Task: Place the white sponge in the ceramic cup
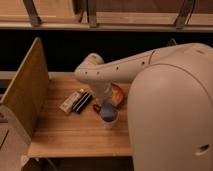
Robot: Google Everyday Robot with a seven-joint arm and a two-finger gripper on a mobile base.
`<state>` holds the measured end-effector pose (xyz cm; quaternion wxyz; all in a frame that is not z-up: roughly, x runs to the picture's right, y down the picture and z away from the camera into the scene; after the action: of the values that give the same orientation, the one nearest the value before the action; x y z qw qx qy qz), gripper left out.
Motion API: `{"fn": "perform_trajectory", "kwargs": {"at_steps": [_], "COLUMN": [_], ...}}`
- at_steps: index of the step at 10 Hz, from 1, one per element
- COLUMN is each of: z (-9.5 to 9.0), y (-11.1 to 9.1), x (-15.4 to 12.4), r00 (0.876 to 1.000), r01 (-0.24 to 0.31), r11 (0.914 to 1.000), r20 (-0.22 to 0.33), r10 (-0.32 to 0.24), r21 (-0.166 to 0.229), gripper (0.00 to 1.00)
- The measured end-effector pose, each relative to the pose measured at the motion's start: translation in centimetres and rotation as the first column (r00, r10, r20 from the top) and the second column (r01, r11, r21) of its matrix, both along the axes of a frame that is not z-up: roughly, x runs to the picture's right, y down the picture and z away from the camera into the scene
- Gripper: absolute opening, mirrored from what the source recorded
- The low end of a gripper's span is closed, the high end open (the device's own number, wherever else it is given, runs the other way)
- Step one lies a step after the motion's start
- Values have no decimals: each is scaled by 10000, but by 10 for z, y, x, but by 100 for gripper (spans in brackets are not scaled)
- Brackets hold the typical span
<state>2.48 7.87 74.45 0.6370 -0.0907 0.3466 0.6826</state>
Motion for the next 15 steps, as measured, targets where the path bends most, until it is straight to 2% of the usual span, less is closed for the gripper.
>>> {"fn": "perform_trajectory", "kwargs": {"at_steps": [3, 6, 8, 11, 15], "z": [3, 11, 13, 15, 17], "y": [-5, 2, 2, -11, -9], "x": [-7, -4, 2, 11, 13], "r00": [9997, 9979, 9967, 9945, 9864], "r01": [131, -348, -482, -512, -580], "r11": [9998, 9994, 9988, 9968, 9919], "r20": [195, 556, 660, 950, 1598], "r10": [-134, 347, 477, 453, 394], "r21": [137, 9, 62, 616, 1132], "gripper": [0, 0, 0, 0, 0]}}
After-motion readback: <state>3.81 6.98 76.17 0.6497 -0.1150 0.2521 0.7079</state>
